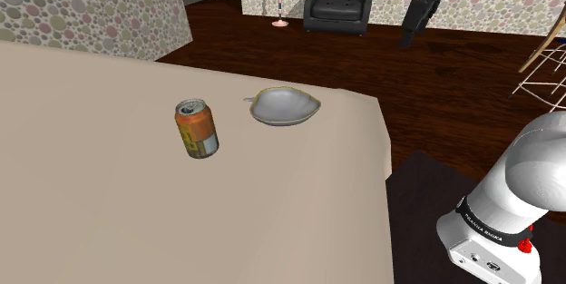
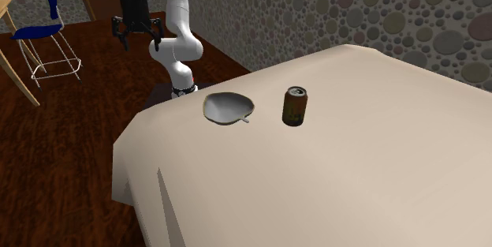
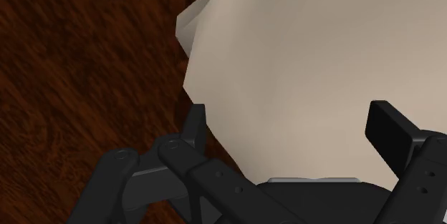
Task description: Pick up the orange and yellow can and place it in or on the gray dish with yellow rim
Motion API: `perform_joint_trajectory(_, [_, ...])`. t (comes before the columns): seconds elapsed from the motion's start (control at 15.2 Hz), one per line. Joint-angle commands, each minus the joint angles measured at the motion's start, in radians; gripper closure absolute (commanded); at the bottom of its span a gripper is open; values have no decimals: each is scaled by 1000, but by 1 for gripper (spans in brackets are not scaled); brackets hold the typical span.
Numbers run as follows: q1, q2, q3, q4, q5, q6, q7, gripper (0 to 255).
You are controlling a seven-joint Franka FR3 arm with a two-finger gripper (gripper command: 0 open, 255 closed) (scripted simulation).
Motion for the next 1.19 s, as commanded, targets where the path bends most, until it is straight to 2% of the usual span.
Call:
perform_joint_trajectory(0.0, [0, 0, 0, 0, 0, 0, 0, 0])
perform_joint_trajectory(0.59, [55, 156, 172, 78, 108, 59, 191, 0])
perform_joint_trajectory(1.12, [85, 352, 319, 220, 151, 107, 361, 0])
